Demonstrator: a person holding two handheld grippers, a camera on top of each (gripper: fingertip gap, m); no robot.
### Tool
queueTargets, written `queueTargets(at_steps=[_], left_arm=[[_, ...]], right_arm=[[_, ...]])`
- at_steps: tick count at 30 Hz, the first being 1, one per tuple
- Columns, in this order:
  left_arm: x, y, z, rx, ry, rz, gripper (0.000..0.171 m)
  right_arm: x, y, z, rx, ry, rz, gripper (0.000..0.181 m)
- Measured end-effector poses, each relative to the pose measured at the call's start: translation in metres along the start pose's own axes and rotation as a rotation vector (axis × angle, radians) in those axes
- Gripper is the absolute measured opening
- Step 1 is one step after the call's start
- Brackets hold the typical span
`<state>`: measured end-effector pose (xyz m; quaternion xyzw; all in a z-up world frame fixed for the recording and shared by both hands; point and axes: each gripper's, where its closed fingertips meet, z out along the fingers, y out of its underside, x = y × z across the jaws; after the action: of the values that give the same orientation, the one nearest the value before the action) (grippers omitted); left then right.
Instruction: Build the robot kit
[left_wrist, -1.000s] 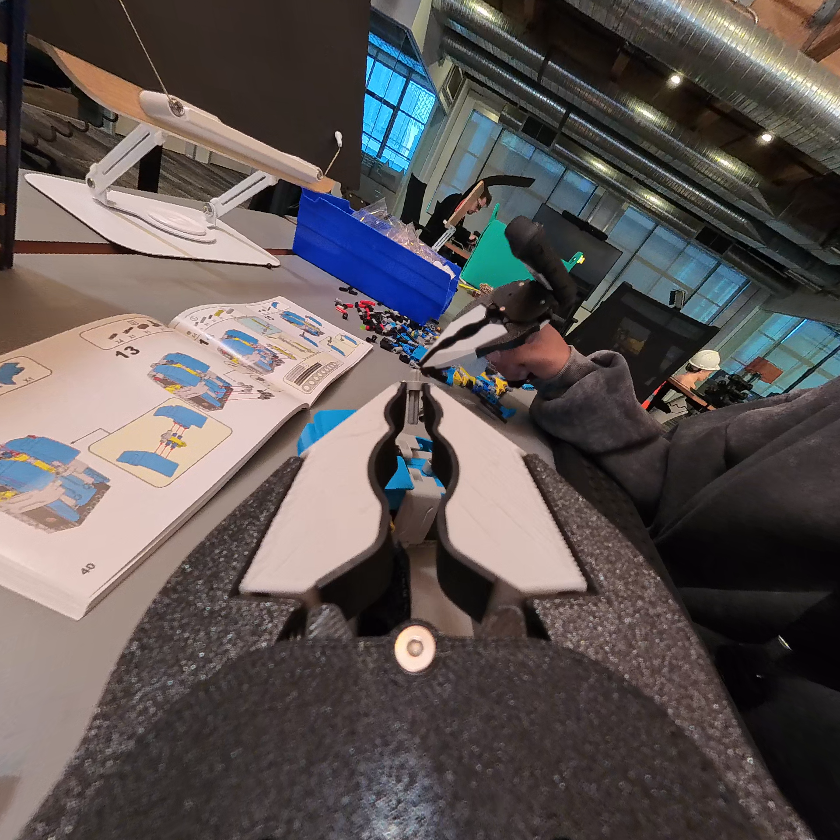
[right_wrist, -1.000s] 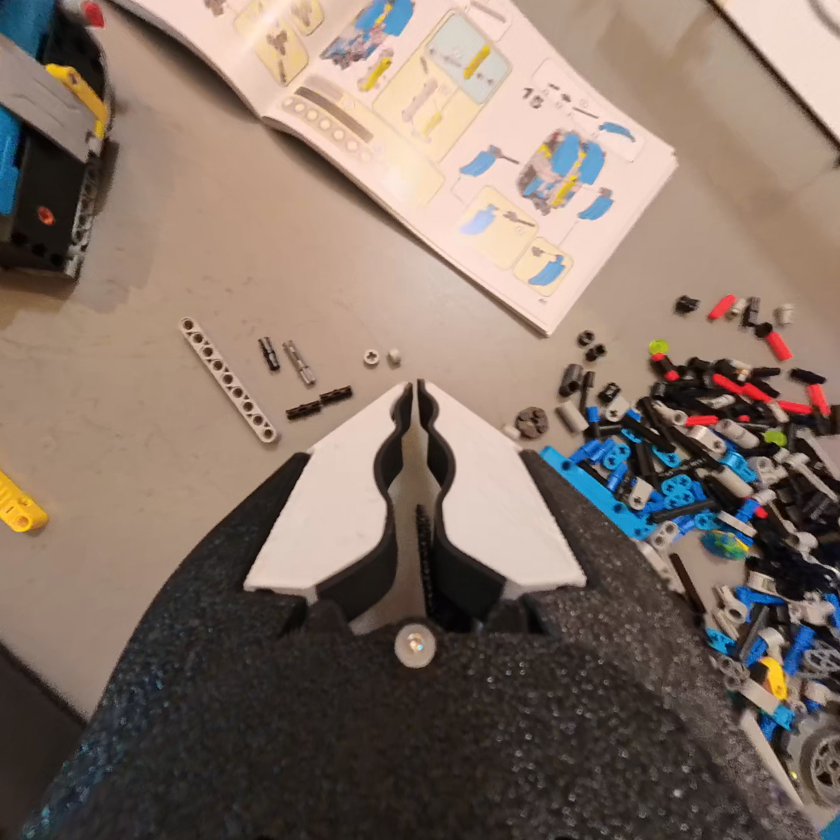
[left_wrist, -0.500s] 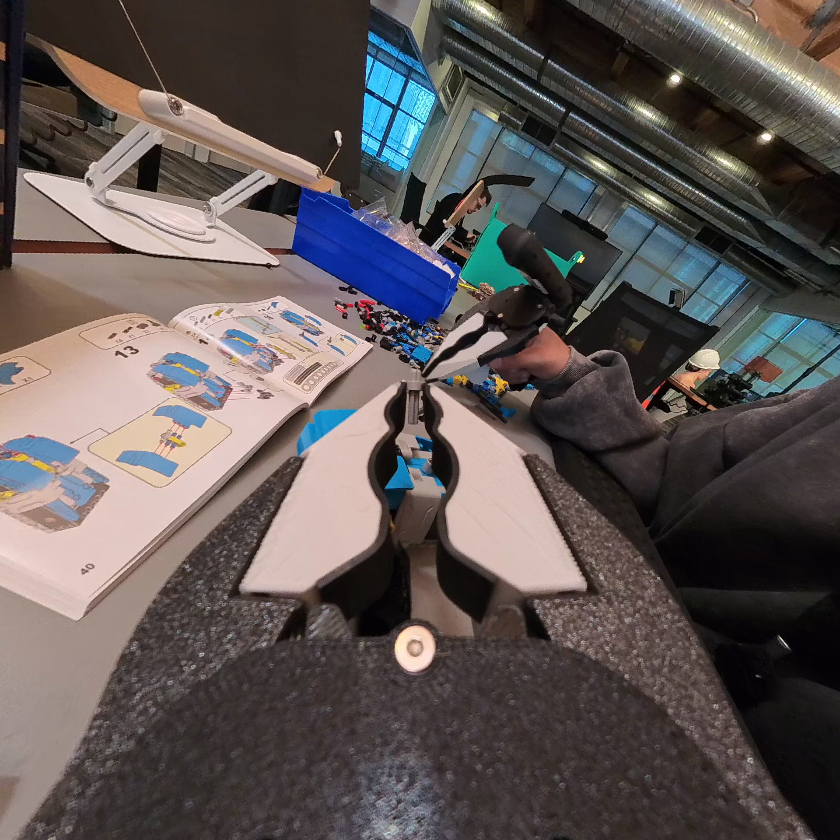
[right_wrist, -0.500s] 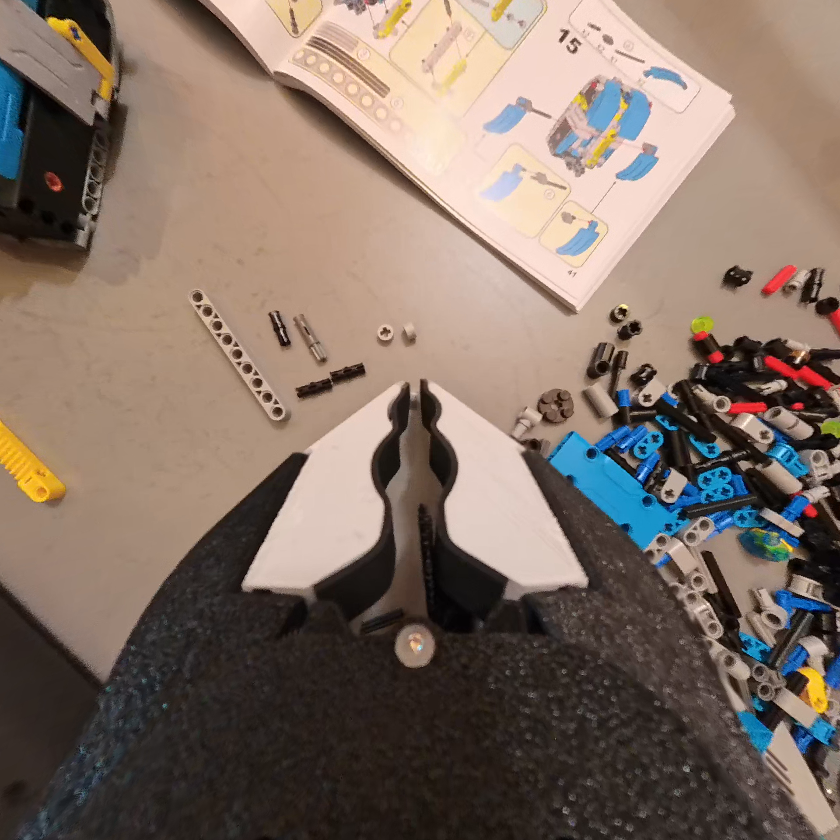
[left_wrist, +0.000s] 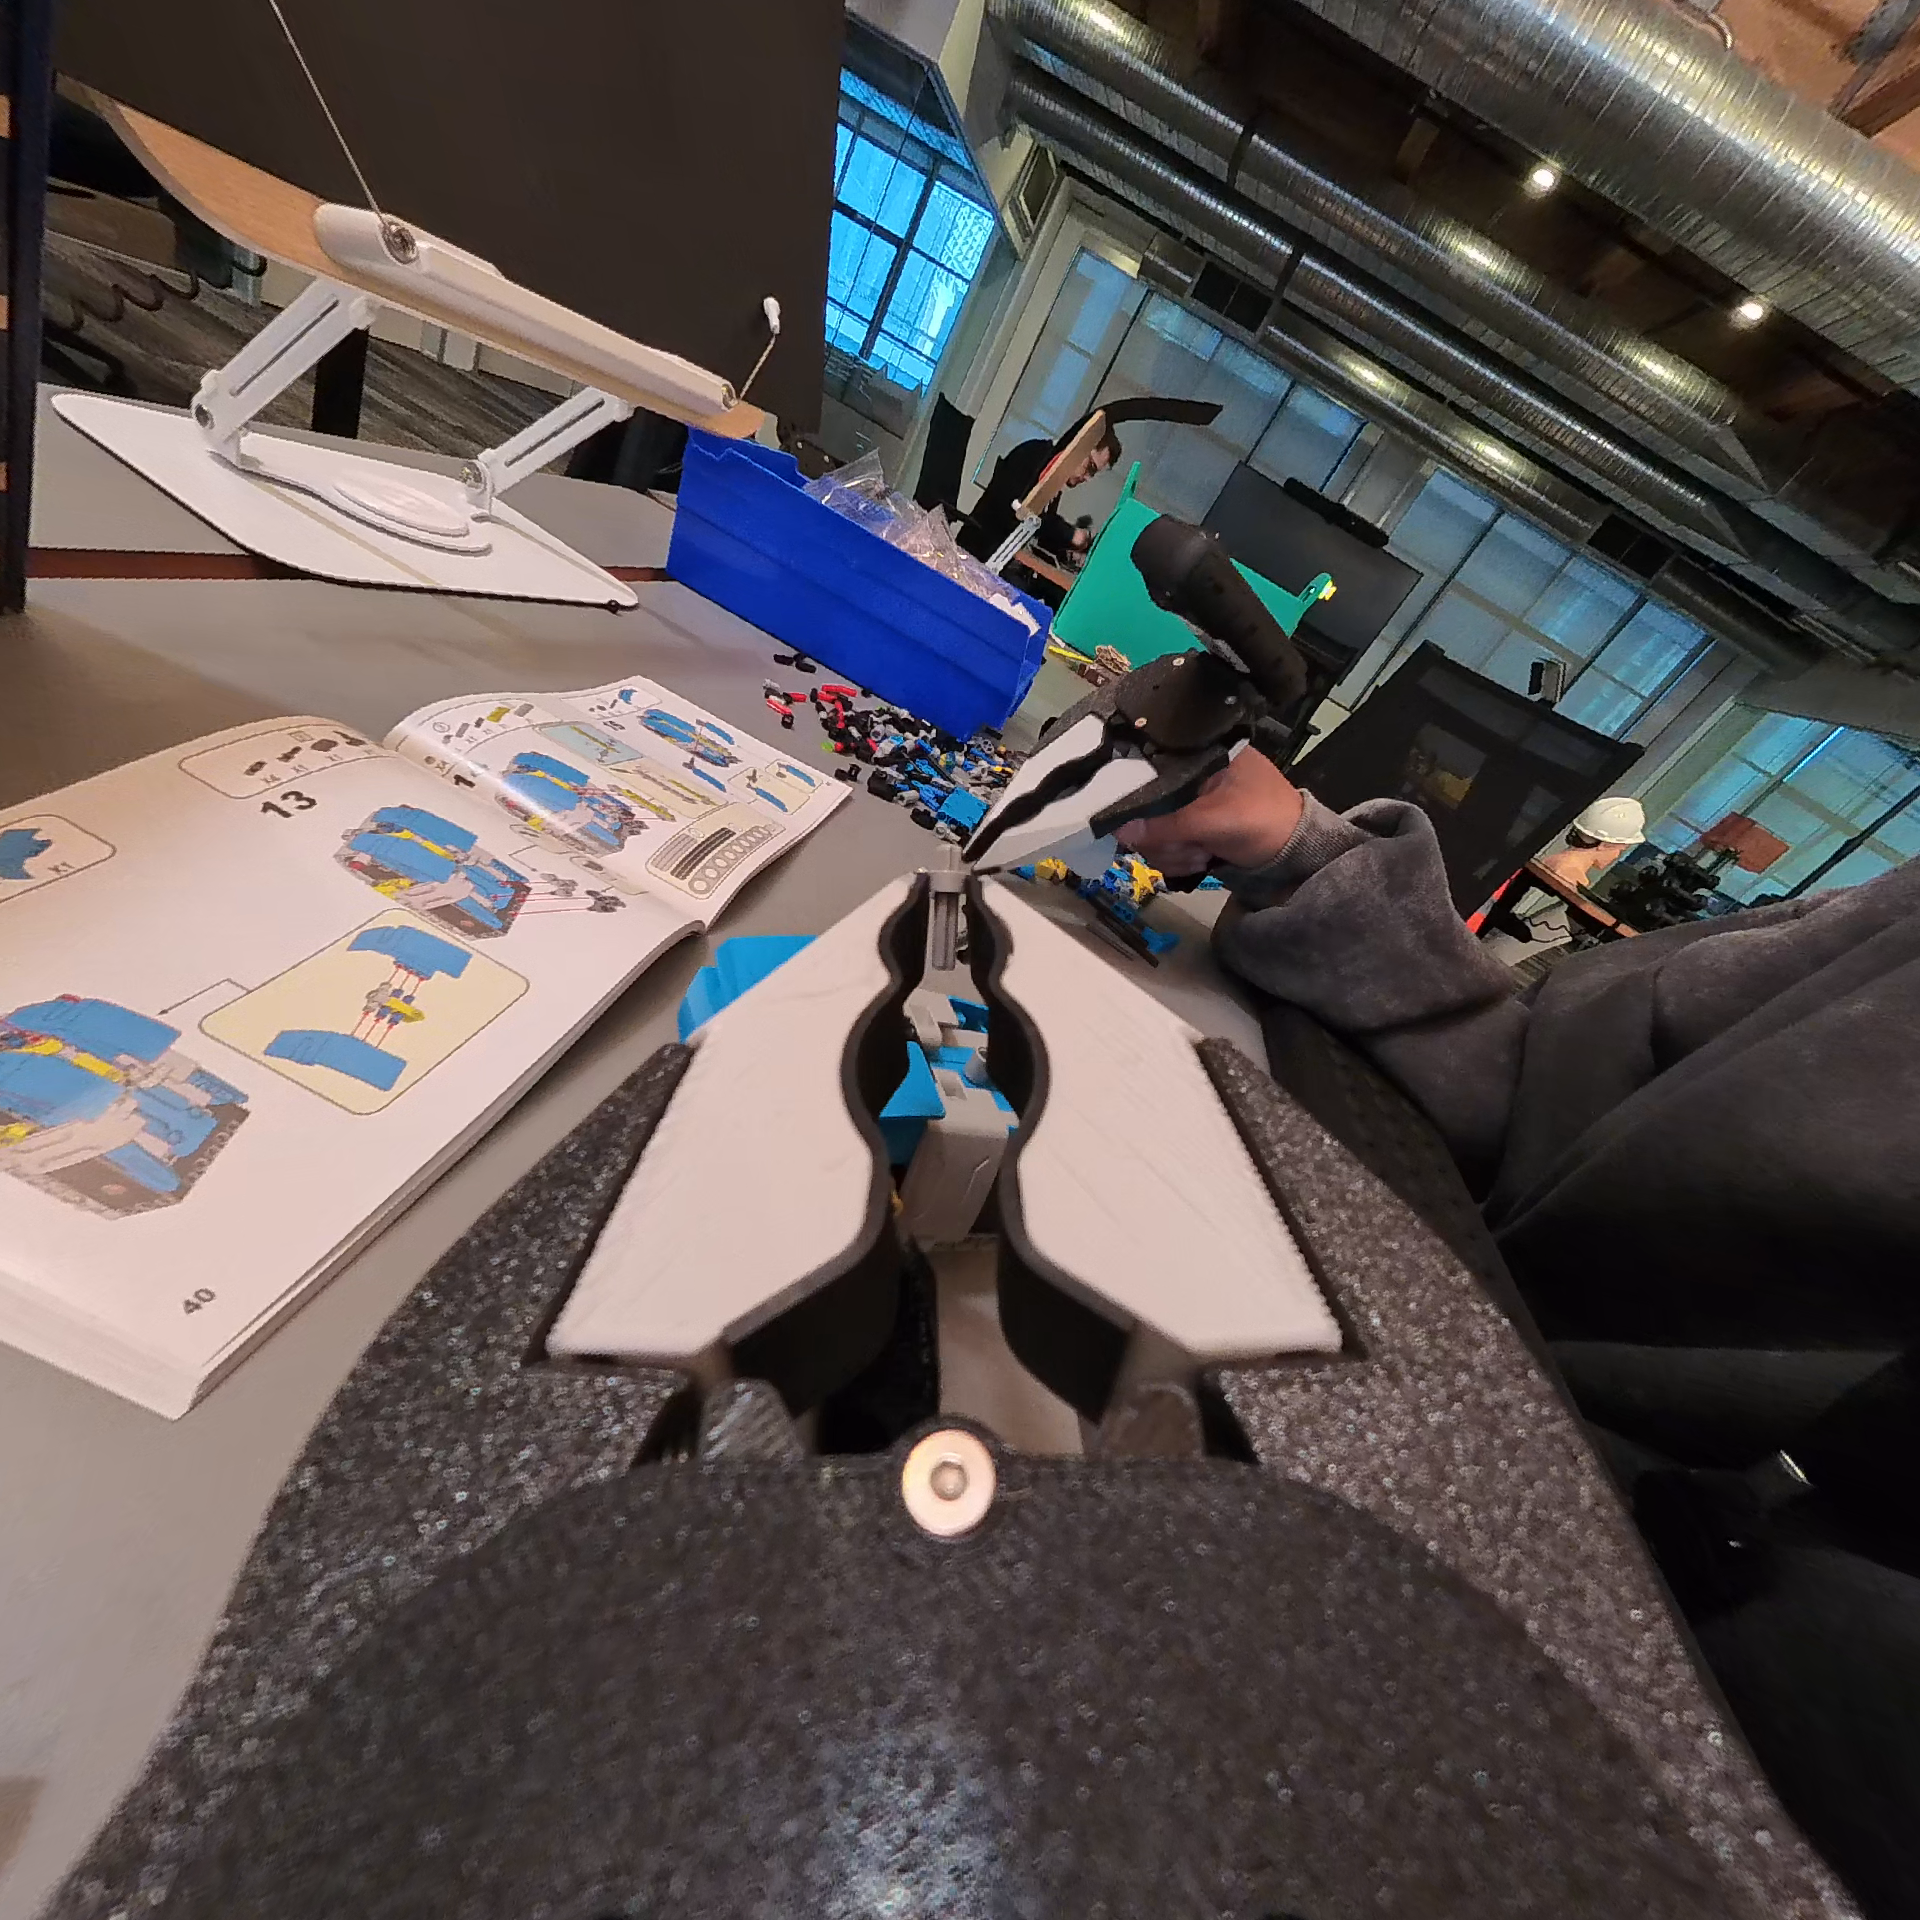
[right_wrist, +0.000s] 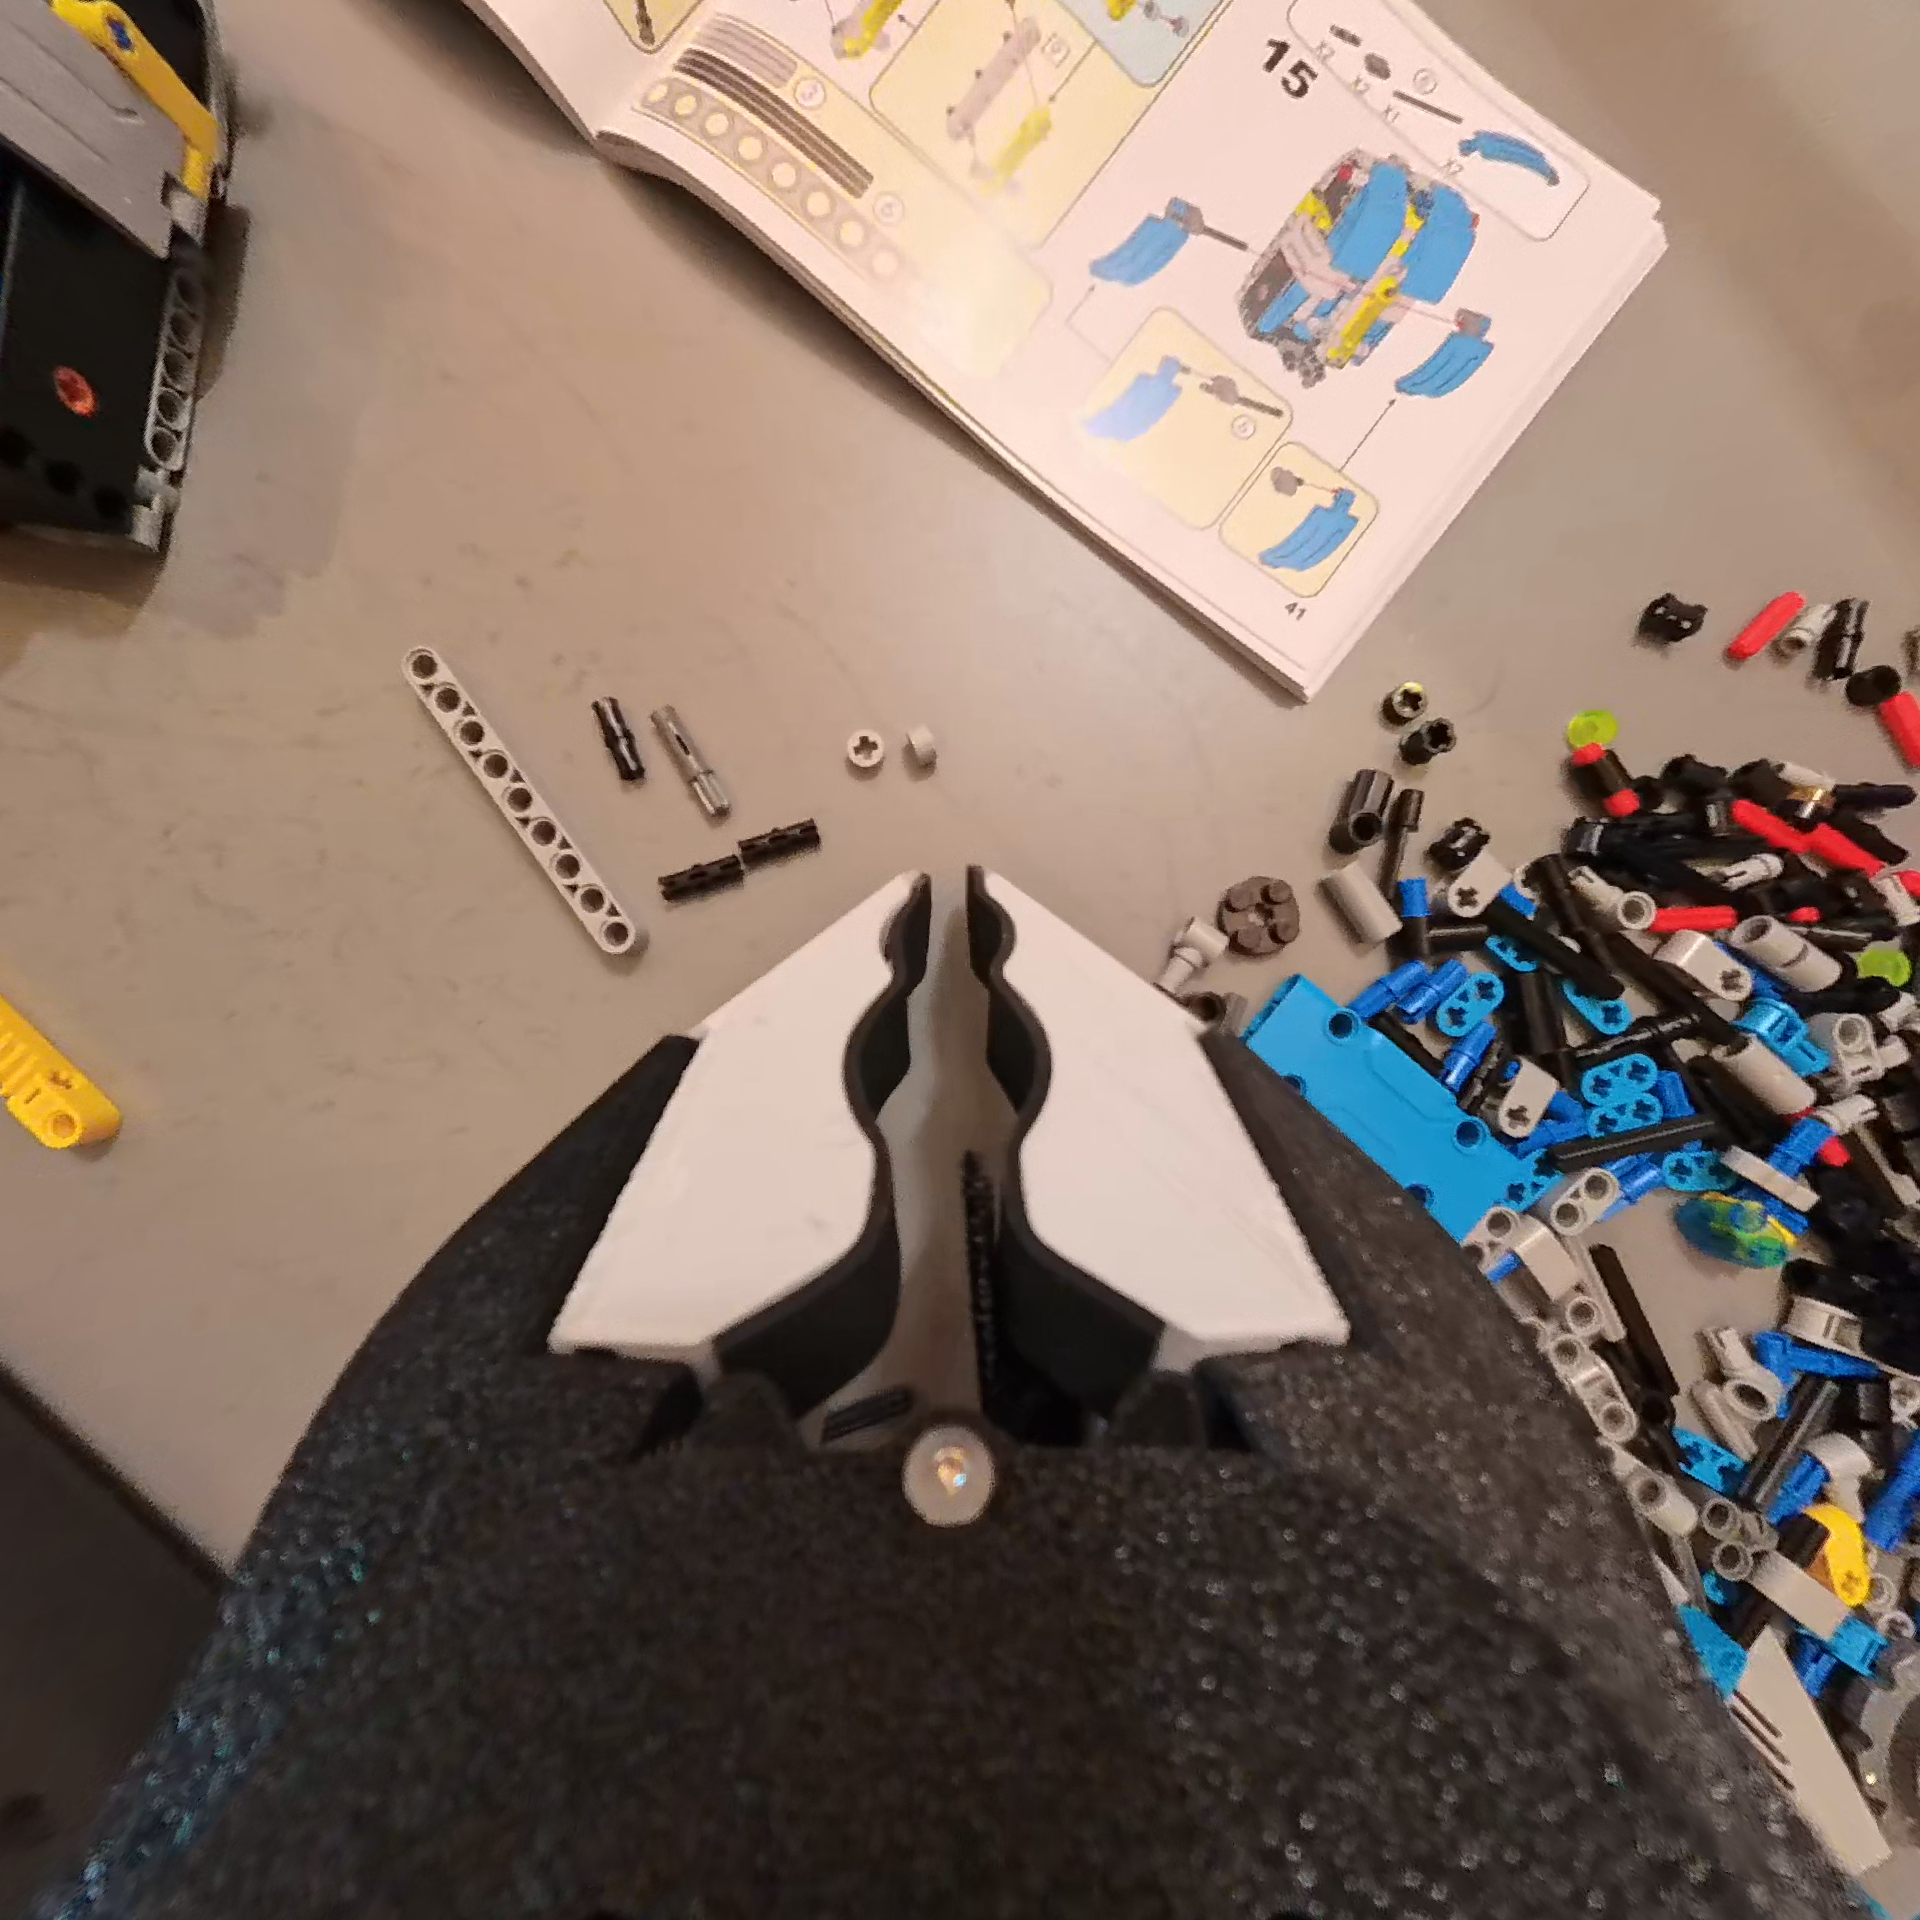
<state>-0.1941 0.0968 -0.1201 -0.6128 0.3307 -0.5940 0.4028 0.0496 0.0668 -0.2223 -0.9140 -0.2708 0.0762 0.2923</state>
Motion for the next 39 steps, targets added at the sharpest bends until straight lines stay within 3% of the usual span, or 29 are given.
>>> queueTargets(at_steps=[15,21,26,34,39], left_arm=[[0.0,0.0,0.0,0.0,0.001,-0.001,0.007],[-0.001,0.0,0.0,0.0,0.002,-0.008,0.007],[-0.002,0.0,0.0,0.003,0.002,-0.014,0.007],[0.0,0.001,0.001,-0.007,0.001,0.004,0.007],[0.013,0.006,0.005,-0.04,0.015,0.107,0.006]], right_arm=[[-0.007,0.013,0.001,-0.048,-0.032,-0.031,0.012],[-0.012,-0.001,-0.026,0.088,-0.052,0.006,0.014],[-0.016,0.022,-0.005,-0.032,-0.033,-0.021,0.015],[-0.013,0.02,-0.005,-0.027,-0.03,-0.011,0.012],[-0.015,0.021,-0.004,-0.029,-0.047,0.003,0.007]])
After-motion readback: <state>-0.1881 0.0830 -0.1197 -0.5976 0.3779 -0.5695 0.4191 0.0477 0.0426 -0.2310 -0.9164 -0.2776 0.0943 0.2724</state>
